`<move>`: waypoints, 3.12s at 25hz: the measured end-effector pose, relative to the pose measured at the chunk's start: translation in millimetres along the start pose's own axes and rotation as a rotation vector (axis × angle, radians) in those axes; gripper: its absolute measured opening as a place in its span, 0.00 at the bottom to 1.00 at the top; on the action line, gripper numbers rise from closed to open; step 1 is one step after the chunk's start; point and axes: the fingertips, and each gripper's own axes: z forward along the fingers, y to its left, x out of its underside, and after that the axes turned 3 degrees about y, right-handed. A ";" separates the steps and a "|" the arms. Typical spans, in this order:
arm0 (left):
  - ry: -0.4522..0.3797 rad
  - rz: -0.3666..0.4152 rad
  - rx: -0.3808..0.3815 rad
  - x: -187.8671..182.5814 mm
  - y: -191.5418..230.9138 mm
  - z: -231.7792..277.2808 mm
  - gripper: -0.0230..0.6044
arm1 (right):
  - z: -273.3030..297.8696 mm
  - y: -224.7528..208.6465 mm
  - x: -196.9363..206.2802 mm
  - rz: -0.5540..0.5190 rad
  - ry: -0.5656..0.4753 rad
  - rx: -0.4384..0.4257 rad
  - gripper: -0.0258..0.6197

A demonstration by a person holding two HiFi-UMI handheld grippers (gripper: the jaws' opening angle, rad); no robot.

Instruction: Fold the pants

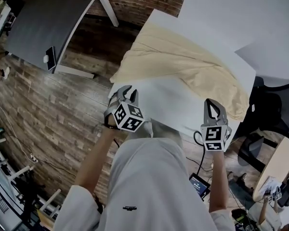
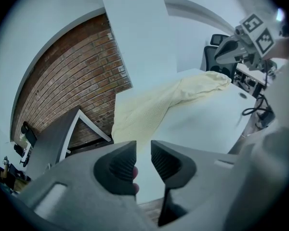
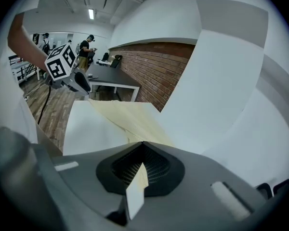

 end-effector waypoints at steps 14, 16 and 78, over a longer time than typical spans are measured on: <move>0.158 0.006 0.036 21.5 27.1 109.2 0.21 | 55.1 -20.4 -24.0 -0.045 0.021 -0.093 0.05; 0.181 0.017 0.056 24.2 25.9 118.4 0.21 | 62.2 -18.9 -23.3 -0.050 0.027 -0.103 0.05; 0.032 0.110 -0.165 -170.9 164.2 112.5 0.05 | 161.0 -47.5 21.0 -0.335 0.251 -0.230 0.25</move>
